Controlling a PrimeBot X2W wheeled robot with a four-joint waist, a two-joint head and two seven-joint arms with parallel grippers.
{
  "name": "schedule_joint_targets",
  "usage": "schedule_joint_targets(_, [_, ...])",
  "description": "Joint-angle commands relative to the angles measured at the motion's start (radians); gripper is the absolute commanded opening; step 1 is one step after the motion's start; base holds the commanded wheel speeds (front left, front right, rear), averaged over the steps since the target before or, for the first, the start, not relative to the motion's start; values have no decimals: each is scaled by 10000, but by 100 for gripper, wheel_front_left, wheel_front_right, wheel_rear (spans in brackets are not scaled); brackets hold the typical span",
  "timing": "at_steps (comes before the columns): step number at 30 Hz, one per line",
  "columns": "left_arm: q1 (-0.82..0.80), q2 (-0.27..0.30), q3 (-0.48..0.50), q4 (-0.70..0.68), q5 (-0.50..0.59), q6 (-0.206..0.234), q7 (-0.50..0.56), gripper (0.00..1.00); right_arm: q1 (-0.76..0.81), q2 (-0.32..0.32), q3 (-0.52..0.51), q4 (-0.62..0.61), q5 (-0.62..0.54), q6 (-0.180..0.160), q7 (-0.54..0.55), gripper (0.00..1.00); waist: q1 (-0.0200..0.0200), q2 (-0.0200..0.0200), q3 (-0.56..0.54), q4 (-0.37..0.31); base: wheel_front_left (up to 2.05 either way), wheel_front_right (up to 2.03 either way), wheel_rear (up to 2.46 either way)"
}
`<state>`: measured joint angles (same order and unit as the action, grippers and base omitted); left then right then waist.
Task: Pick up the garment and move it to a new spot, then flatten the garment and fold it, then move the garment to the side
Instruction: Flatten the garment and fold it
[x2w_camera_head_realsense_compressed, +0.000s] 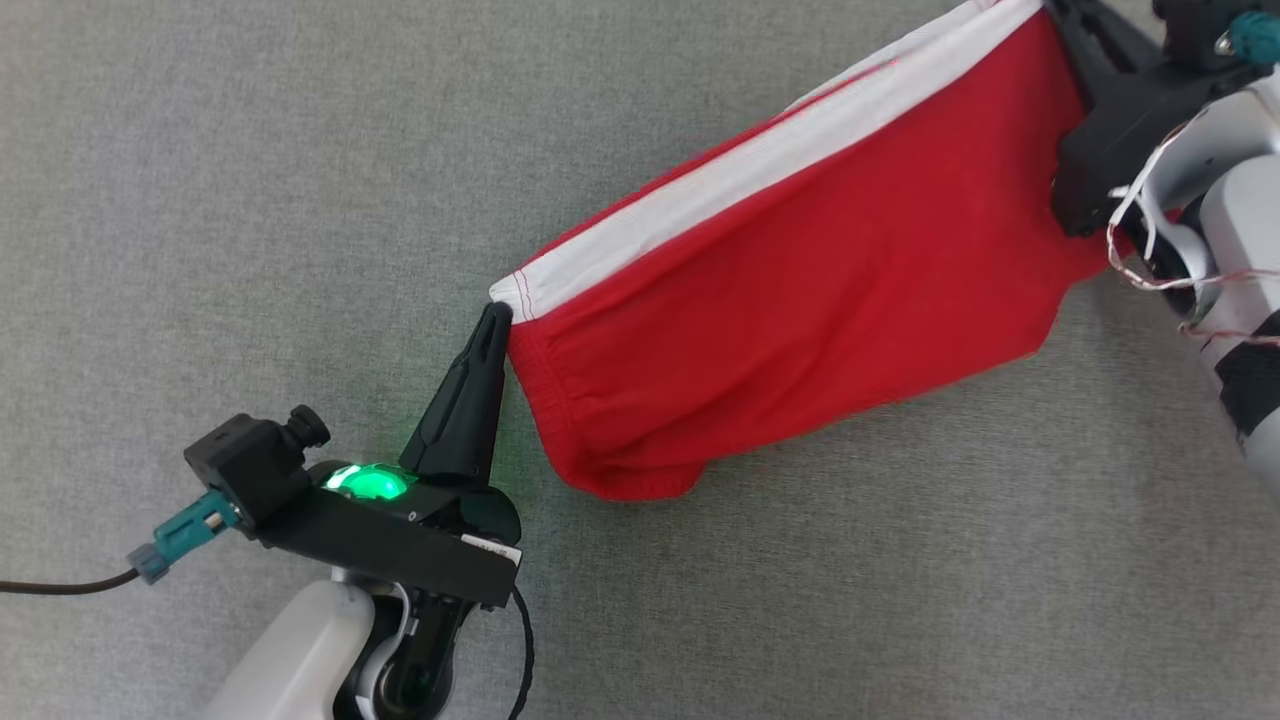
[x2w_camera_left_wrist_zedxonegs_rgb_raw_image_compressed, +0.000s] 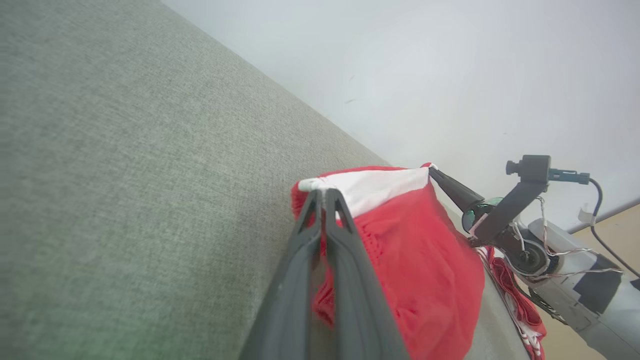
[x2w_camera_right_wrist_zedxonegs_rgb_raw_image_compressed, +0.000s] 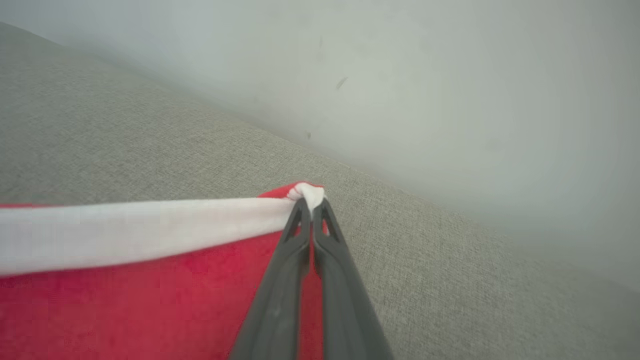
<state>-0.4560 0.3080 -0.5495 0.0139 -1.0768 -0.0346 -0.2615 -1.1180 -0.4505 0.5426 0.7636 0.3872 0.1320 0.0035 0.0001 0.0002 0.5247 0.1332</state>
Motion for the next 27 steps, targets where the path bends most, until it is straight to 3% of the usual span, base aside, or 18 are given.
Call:
schedule_joint_targets(1, [-85,-66,45,49,94,-45,-39,0,-144,29,56,150,106,-25,-149,0,-1,-2,112,98,0,0,0])
schedule_joint_targets(4, [-160,-150,56,182,195,-128,-40,0,-377,103,258,594,213,-25,-455,0,-1,-2,169,139,0,0,0])
schedule_joint_targets(6, [-215,-205,47,289,289,-155,-40,0,-520,153,394,830,280,-25,-629,44,-1,-2,188,146,0,0,0])
schedule_joint_targets(7, [-247,-228,48,341,358,-138,-41,0,-570,187,469,929,315,-25,-727,79,-1,-2,191,144,0,0,0])
schedule_joint_targets(8, [-277,-255,51,392,423,-108,-41,0,-600,224,582,981,345,-25,-866,96,-1,-2,190,137,0,0,0])
schedule_joint_targets(9, [-304,-248,34,439,531,-65,-39,0,-637,248,682,1045,375,-25,-1031,100,-1,-2,182,125,0,0,0])
schedule_joint_targets(12, [-357,-207,-108,590,845,74,-23,0,-700,278,918,1290,517,-26,-1381,100,-1,-2,119,84,0,0,0])
schedule_joint_targets(13, [-363,-206,-128,641,890,149,-23,12,-720,254,981,1343,544,-26,-1517,100,-1,-2,89,75,0,0,0])
schedule_joint_targets(14, [-362,-220,-139,690,978,252,-25,47,-713,224,1039,1404,578,-26,-1652,100,-1,-2,50,67,0,0,0])
schedule_joint_targets(15, [-375,-212,-131,742,1131,388,-26,89,-678,184,1081,1457,617,-26,-1783,100,-1,-2,-1,60,0,0,0])
schedule_joint_targets(16, [-384,-219,-125,741,1302,477,-27,100,-621,130,1104,1500,657,-26,-1921,100,-1,-2,-58,57,0,0,0])
schedule_joint_targets(21, [-81,-207,121,531,2213,1000,-32,100,-151,-75,991,1414,908,-26,-2472,100,-1,-2,-401,-12,0,0,0])
schedule_joint_targets(27, [573,-187,756,-270,4114,1764,-32,100,863,-162,592,888,896,-26,-2679,100,-1,-2,-857,-193,0,0,0])
